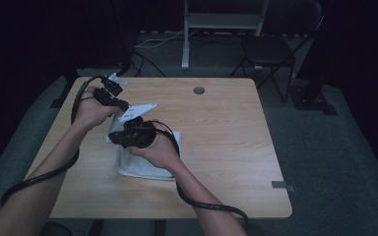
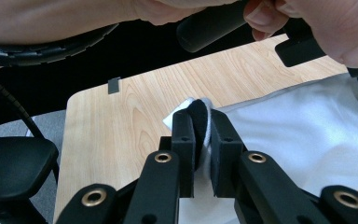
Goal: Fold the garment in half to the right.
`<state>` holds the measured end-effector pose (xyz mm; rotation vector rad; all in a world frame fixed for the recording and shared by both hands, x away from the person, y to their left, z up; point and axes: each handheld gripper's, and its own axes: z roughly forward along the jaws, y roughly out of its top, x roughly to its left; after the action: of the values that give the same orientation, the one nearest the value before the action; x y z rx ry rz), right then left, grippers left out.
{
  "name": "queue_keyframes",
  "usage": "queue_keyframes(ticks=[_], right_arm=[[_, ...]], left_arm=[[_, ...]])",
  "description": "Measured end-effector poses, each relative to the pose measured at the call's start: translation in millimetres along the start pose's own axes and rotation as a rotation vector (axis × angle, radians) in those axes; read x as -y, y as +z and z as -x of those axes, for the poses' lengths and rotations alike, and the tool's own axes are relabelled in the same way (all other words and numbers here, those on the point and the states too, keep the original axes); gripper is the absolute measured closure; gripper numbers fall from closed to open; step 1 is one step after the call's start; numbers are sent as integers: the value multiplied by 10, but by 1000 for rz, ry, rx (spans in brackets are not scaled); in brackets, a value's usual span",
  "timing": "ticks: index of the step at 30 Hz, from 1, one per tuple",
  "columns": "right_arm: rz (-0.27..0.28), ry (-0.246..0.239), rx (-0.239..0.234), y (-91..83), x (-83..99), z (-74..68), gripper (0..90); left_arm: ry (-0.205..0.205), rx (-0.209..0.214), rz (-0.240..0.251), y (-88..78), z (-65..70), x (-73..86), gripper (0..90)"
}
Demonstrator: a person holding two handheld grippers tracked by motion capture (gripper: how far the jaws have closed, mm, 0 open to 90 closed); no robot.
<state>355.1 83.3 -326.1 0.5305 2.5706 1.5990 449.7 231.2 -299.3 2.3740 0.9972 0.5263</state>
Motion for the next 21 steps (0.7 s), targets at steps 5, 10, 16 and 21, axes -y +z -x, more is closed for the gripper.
queue_keyframes(ticks=[5, 10, 16, 21], right_arm=[[-2, 4, 4, -44, 16, 17, 828], [0, 8, 9, -97, 32, 37, 828], [-1, 8, 17, -148, 74, 69, 827], [3, 19, 24, -206, 100, 102, 827]], left_arm=[[-2, 3, 7, 30, 40, -36, 802], [-4, 9, 17, 48, 79, -77, 801], [-12, 17, 21, 91, 128, -121, 800], [-15, 20, 26, 129, 168, -158, 799]])
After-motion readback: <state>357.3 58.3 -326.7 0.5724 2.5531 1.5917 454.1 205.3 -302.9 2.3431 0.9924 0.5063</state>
